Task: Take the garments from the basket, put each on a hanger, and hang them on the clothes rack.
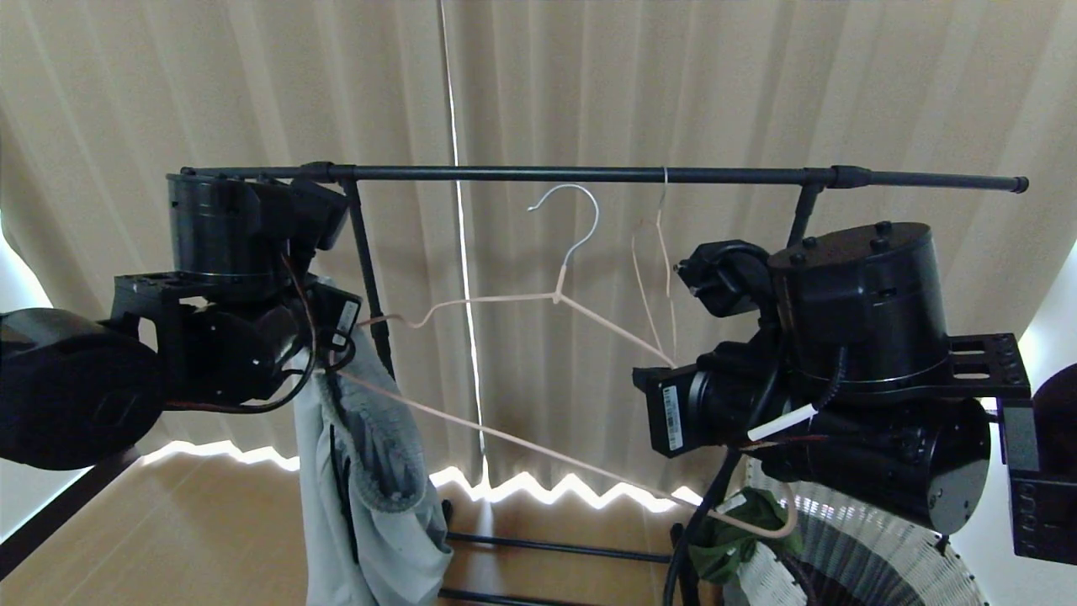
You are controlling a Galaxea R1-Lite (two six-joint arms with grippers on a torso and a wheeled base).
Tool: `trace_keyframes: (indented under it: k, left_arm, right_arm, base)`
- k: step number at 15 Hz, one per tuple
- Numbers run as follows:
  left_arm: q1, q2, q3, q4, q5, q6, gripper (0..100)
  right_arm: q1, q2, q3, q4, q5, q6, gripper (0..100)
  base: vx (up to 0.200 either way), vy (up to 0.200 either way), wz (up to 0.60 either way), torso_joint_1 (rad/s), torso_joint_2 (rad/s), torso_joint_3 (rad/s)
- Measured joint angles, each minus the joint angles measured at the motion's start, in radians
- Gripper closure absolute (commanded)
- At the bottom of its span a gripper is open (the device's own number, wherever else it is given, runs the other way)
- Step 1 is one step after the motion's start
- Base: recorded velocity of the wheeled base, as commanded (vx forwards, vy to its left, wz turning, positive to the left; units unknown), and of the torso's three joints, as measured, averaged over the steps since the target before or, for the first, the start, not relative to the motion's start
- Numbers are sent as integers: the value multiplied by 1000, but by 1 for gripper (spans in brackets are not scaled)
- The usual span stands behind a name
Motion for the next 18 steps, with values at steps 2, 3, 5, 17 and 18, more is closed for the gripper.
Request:
trace_keyframes:
  k: [2, 3, 5, 17, 18]
  left_arm:
    - [-17, 8, -6, 0, 15, -2, 100]
    - [-21, 14, -14, 0, 24, -3, 100]
    - [-24, 35, -46, 0, 38, -6, 100]
    - [-27, 85, -120, 0, 41, -17, 100]
    - [-39, 76, -119, 0, 41, -40, 100]
  right_arm:
    - [6, 15, -39, 2, 0, 2, 100]
    - [15, 24, -59, 7, 0, 7, 100]
    - [41, 45, -96, 49, 1, 43, 100]
    - [154, 144, -175, 127, -11, 196, 100]
    - [146, 160, -190, 126, -12, 197, 100]
  base:
    - [0, 0, 0, 0, 0, 0]
    - [0, 0, 0, 0, 0, 0]
    - [0, 0, 0, 0, 0, 0]
    - [0, 0, 0, 0, 0, 0]
    - [0, 0, 0, 0, 0, 0]
